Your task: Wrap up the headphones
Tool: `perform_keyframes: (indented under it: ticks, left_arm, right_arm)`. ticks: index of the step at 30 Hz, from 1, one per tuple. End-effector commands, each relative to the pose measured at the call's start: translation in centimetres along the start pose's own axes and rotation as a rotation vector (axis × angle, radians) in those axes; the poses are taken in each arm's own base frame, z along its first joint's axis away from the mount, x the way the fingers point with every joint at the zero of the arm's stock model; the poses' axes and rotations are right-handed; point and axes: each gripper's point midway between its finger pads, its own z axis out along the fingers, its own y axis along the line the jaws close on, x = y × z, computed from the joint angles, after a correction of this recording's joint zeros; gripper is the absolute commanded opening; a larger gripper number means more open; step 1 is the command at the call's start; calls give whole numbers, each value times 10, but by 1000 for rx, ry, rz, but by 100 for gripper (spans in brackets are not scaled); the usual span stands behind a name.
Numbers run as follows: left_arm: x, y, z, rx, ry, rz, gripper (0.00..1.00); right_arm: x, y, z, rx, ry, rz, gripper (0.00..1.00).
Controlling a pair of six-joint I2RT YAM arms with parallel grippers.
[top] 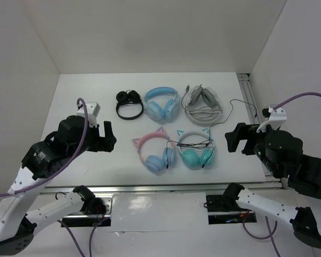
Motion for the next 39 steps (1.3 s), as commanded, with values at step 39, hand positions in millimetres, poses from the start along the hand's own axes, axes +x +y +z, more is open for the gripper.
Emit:
perform_keyframes:
  ticks: [39]
  left_arm:
    - [71,-84,296,253,333,526,96]
  right_arm:
    - [51,72,-3,-467,60,19,100]
